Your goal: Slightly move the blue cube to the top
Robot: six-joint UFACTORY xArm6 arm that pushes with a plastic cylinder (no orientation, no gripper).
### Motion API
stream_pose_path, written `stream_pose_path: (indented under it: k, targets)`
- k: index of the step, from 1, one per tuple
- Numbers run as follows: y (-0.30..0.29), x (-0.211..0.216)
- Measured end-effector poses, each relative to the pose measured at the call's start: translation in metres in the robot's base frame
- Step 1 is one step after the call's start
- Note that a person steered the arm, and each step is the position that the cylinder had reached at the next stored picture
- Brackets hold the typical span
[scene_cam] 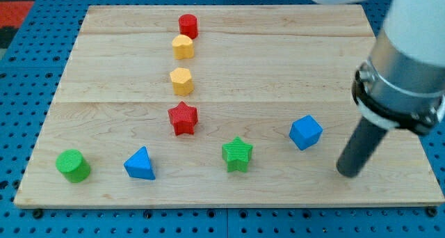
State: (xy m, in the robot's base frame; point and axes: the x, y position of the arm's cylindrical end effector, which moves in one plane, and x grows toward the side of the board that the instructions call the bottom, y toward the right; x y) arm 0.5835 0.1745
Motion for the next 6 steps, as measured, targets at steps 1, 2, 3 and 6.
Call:
stream_pose_path:
  k: [1, 2, 3, 6]
  targets:
    - [0.002, -0.041]
    - [-0.004, -0.058]
    - [0.000, -0.056]
    - [0.012, -0.056]
